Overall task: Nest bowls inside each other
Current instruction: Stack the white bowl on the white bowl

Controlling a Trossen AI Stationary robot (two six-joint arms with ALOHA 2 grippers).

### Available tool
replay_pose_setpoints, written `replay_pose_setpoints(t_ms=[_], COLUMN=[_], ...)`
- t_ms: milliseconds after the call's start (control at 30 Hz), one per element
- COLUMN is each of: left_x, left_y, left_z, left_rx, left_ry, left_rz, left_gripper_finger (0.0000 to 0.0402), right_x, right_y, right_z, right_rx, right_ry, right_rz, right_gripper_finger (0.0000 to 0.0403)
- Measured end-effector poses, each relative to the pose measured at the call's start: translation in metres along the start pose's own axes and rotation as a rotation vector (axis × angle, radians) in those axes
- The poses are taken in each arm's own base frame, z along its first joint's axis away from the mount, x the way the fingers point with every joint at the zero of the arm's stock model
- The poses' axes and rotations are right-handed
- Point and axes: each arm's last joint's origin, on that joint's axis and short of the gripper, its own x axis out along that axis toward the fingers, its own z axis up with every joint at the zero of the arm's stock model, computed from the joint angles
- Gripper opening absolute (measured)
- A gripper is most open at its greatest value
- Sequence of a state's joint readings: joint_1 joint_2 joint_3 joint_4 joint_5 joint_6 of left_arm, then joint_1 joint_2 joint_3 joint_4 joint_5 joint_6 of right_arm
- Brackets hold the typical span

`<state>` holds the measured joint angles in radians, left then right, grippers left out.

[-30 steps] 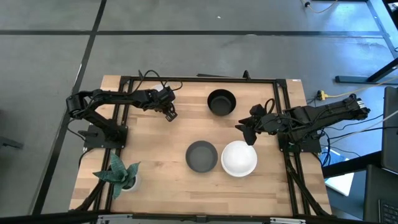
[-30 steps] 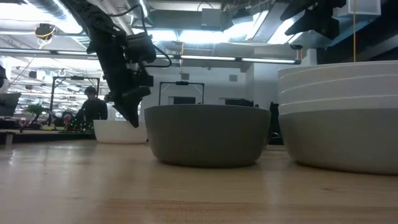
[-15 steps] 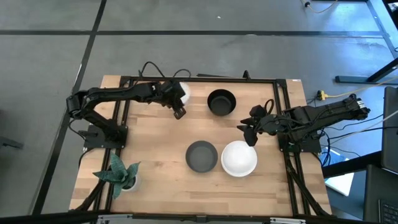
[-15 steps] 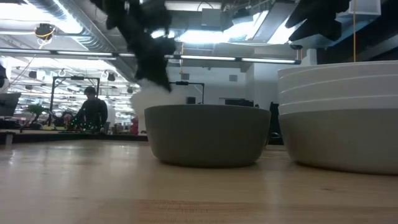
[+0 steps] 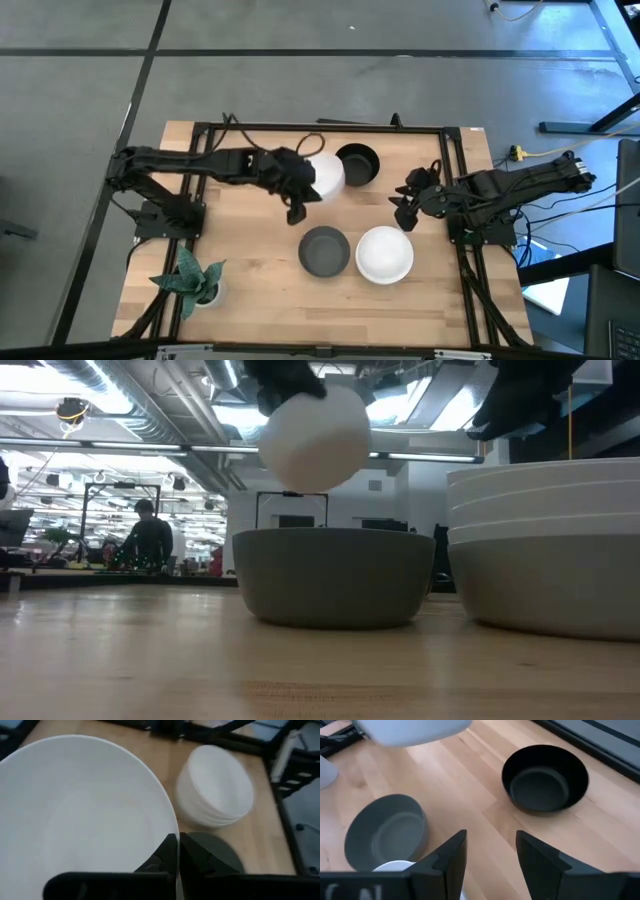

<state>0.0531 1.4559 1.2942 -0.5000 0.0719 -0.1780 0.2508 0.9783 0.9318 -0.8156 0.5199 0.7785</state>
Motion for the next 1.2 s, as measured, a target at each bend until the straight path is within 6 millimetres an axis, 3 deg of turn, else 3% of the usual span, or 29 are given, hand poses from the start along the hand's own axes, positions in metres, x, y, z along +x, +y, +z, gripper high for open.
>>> replay_pose_setpoints(t_ms=[200, 500, 767, 967, 1200], left_x=[0.006, 0.037, 0.042, 0.043, 0.058], left_y=[-0.028, -0.054, -0.043, -0.03, -0.024], left_z=[0.0, -0.002, -0.009, -0.011, -0.016], left_rx=[0.014, 0.019, -0.013, -0.004, 0.013], left_ry=[-0.05, -0.089, -0.031, -0.002, 0.05], left_rz=[-0.046, -0.154, -0.004, 0.076, 0.093], left_gripper_finger=[0.0, 0.0, 0.0, 0.0, 0.0], right_x=[-0.013, -0.018, -0.018, -0.006, 0.017], right_y=[-0.009, -0.01, 0.001, 0.007, 0.009], right_z=[0.001, 0.002, 0.01, 0.016, 0.024], right_rx=[0.005, 0.012, 0.142, 0.169, 0.179], right_ry=[-0.021, -0.011, 0.012, -0.004, -0.007], right_rz=[0.017, 0.086, 0.272, 0.27, 0.207], right_gripper_finger=[0.0171, 0.0171, 0.0171, 0.0171, 0.0171])
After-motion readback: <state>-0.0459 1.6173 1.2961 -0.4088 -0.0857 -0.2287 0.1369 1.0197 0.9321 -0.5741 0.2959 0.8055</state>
